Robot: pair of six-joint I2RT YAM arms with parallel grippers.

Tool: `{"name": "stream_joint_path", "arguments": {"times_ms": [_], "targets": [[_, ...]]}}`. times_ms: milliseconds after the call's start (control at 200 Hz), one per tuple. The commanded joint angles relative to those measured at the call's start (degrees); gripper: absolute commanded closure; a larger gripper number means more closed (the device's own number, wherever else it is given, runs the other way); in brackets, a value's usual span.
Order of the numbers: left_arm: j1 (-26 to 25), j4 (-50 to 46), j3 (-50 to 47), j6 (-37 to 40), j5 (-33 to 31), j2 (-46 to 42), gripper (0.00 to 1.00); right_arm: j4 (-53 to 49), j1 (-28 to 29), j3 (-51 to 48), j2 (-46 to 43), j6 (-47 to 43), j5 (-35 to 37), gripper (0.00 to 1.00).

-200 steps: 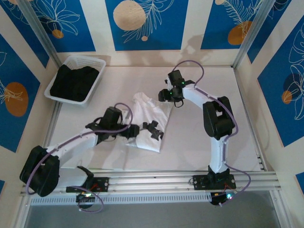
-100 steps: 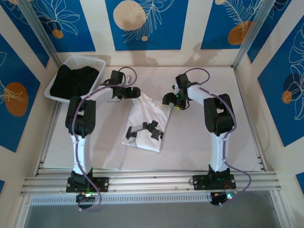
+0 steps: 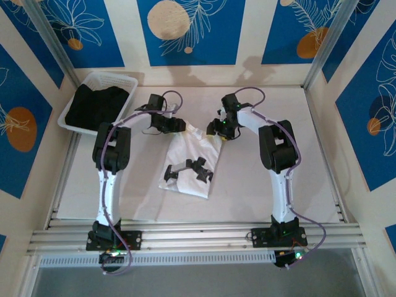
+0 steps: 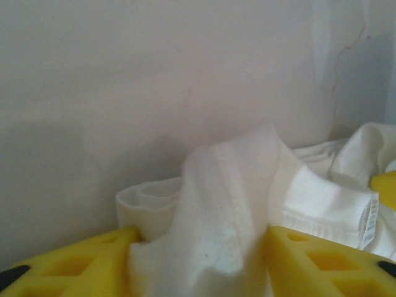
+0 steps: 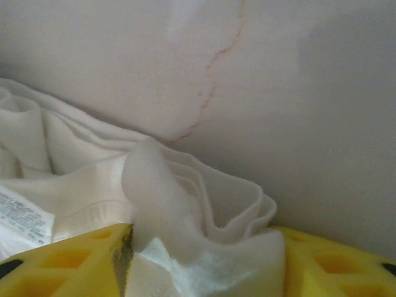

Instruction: Fold the inside-out t-shirt

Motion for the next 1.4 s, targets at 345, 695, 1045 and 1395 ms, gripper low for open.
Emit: {"name": "stream_joint_path", "arguments": {"times_ms": [345, 695, 1045, 1395], "targets": [[2.4, -0.8, 6.3, -1.8, 4.3, 3.1, 1.0, 9.0, -1.4, -1.7, -3.5, 1.2, -6.5, 0.95], [6.2, 13.4, 15.8, -11.7, 6.4, -6.5, 1.0, 7.1, -6.6, 18.9, -7.9, -3.1, -10.9, 0.98], [5.6, 34.1, -7.2, -18.2, 10.0, -22.3, 1.0, 16.4, -4.9, 2.8, -22.3, -6.7, -16.9, 0.98], [1.8, 51.8, -55.3, -21.2, 10.0, -46.7, 1.0, 26.8, 2.9, -36.9, -39.9, 0.6, -16.9, 0.97]]}}
